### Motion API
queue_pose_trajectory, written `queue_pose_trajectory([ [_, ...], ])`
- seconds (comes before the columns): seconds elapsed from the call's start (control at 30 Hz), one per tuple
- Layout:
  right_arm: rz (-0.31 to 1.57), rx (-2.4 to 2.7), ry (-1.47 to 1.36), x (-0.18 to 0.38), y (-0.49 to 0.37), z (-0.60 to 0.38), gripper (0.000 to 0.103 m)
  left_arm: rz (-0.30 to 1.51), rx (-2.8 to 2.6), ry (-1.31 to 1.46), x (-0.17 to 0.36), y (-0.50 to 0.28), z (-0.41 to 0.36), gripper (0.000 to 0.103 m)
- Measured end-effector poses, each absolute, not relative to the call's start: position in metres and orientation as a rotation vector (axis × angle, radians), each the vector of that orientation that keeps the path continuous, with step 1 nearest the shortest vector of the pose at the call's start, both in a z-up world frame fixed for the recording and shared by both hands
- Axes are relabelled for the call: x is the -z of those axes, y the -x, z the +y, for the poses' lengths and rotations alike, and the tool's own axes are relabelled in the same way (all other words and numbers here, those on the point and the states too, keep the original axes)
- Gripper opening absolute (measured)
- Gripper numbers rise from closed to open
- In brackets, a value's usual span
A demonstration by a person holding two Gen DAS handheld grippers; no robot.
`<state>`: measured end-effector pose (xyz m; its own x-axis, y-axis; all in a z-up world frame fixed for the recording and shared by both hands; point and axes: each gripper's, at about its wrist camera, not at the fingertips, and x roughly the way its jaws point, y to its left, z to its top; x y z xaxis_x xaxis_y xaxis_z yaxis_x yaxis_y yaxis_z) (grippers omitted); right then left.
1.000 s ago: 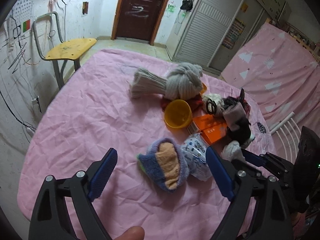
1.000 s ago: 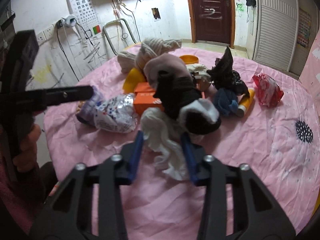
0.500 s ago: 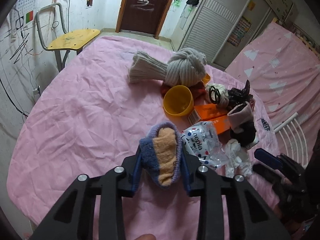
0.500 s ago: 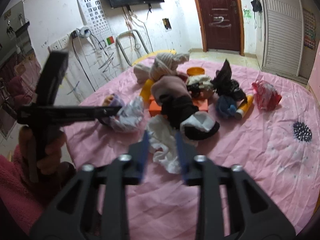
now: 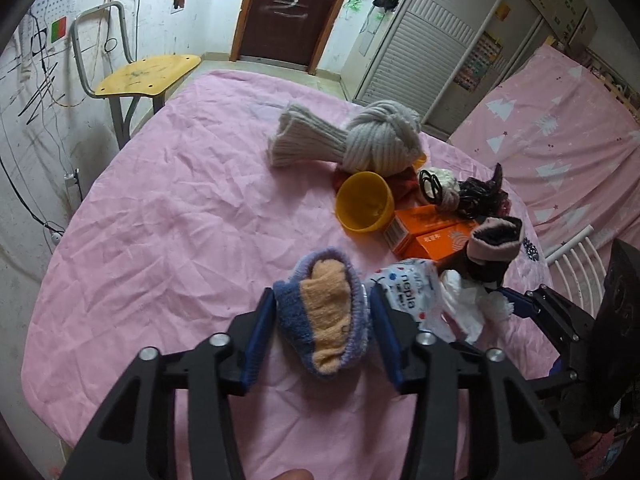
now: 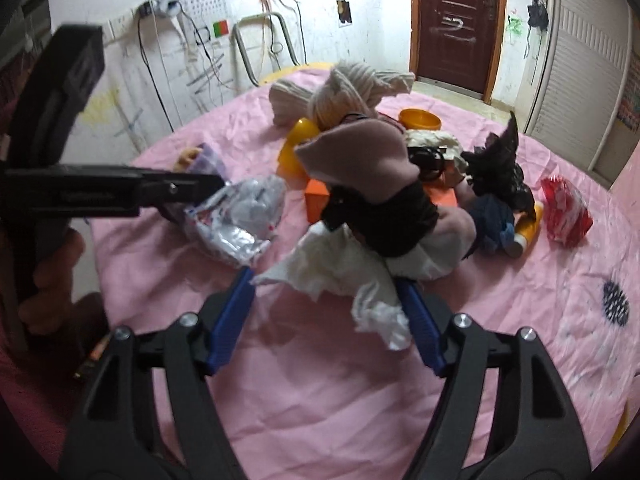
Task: Collect trash
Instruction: 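Carry the knit hat and white cloth to the yellow bin and release both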
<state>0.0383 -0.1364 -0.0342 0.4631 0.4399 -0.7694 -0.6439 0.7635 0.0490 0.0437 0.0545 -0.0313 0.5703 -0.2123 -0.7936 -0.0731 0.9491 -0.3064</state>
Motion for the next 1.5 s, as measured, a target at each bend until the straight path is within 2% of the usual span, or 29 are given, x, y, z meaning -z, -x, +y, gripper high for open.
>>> queue_pose_trajectory([
  [0.07,0.852,-0.67,0.286,0.036,-0.039,-0.136,0.069,0.96,0.07,0.328,0.03,-0.043,0.059,0.05],
  [0.13,0.836,-0.636,0.306,0.036,-0.036,-0.138,0.058,0.959,0.057,0.332,0.03,-0.043,0.062,0.05],
  [0.2,0.821,-0.611,0.316,0.034,-0.035,-0.14,0.037,0.96,0.045,0.328,0.031,-0.043,0.064,0.05],
  [0.3,0.802,-0.626,0.264,0.028,-0.032,-0.15,0.023,0.968,0.046,0.344,0.033,-0.044,0.066,0.05],
  [0.8,0.716,-0.739,0.032,0.004,-0.004,-0.184,0.022,0.97,0.064,0.445,0.034,-0.04,0.08,0.051],
  [0.97,0.716,-0.728,0.016,0.007,-0.005,-0.19,0.022,0.936,0.039,0.485,0.028,-0.034,0.093,0.067],
  [1.23,0.707,-0.718,0.006,0.009,-0.007,-0.198,0.022,0.939,-0.022,0.437,0.029,-0.031,0.092,0.067],
  [1.3,0.704,-0.711,-0.001,0.008,-0.008,-0.201,0.022,0.947,-0.02,0.421,0.03,-0.031,0.087,0.06],
  [1.43,0.691,-0.697,-0.011,0.004,-0.007,-0.21,0.022,0.97,0.003,0.437,0.036,-0.034,0.081,0.021],
  [1.5,0.684,-0.688,-0.015,0.001,-0.008,-0.215,0.022,0.951,-0.011,0.45,0.034,-0.032,0.082,0.017],
])
